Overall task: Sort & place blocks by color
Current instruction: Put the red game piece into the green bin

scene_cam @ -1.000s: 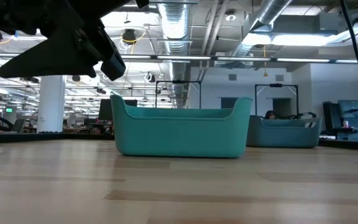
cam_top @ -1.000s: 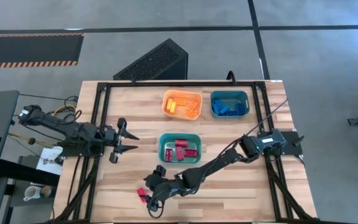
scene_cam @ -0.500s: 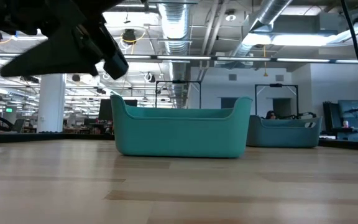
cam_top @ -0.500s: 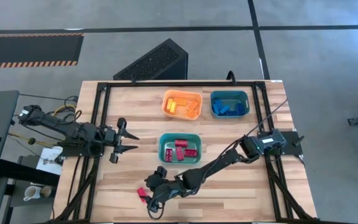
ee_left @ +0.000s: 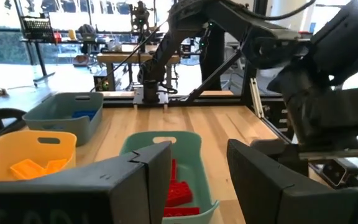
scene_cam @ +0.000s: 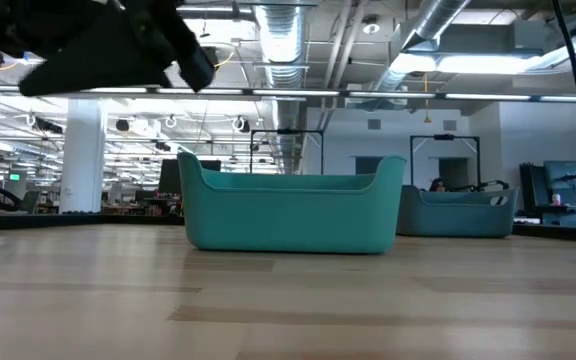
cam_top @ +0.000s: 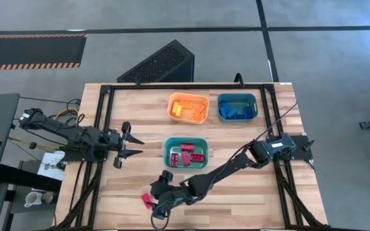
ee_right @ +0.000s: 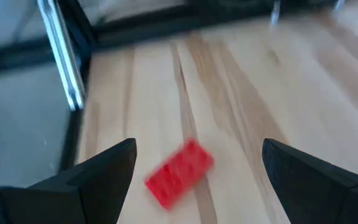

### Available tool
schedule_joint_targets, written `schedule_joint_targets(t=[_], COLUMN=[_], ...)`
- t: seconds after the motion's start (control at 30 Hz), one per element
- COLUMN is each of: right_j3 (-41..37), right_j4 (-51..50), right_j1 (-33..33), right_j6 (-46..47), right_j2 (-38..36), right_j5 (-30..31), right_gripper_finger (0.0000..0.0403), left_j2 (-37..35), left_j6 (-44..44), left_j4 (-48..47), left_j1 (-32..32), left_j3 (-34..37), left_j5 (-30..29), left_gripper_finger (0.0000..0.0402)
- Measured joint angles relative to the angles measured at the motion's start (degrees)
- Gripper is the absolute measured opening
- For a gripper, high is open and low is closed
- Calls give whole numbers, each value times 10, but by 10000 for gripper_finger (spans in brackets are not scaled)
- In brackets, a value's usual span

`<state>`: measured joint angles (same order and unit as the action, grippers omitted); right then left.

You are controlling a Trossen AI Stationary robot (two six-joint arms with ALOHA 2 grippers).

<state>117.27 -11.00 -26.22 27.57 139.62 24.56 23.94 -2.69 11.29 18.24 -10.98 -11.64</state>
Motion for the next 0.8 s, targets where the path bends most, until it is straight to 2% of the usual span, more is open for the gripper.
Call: schedule_joint_targets(t=[0.13,0.27,0.47,0.63,0.73,0.8], right_j3=[-3,-1,-3,-2,-3,-2], right_j4=[-33,-31,-105,-77,-79,-71], right_j1=[0,0,1,-5,-13,-16], right_j6=[-11,-11,13,-17,-57,-69], right_j2=[5,-4,-9,-26,-34,-39], right_j5=[-4,-5,-7,-11,-14,11], right_gripper_finger=[370,369,345,315,307,305], left_j2=[0,0,0,0,1,4], left_j6=[-18,-36,-82,-112,-114,-116], left_j4=[-3,-22,-34,-35,-46,-56], left_j1=[0,0,9,35,51,64], left_j3=[0,0,0,0,-7,-18], left_j5=[21,71,145,152,126,106], left_gripper_finger=[141,141,141,141,141,141])
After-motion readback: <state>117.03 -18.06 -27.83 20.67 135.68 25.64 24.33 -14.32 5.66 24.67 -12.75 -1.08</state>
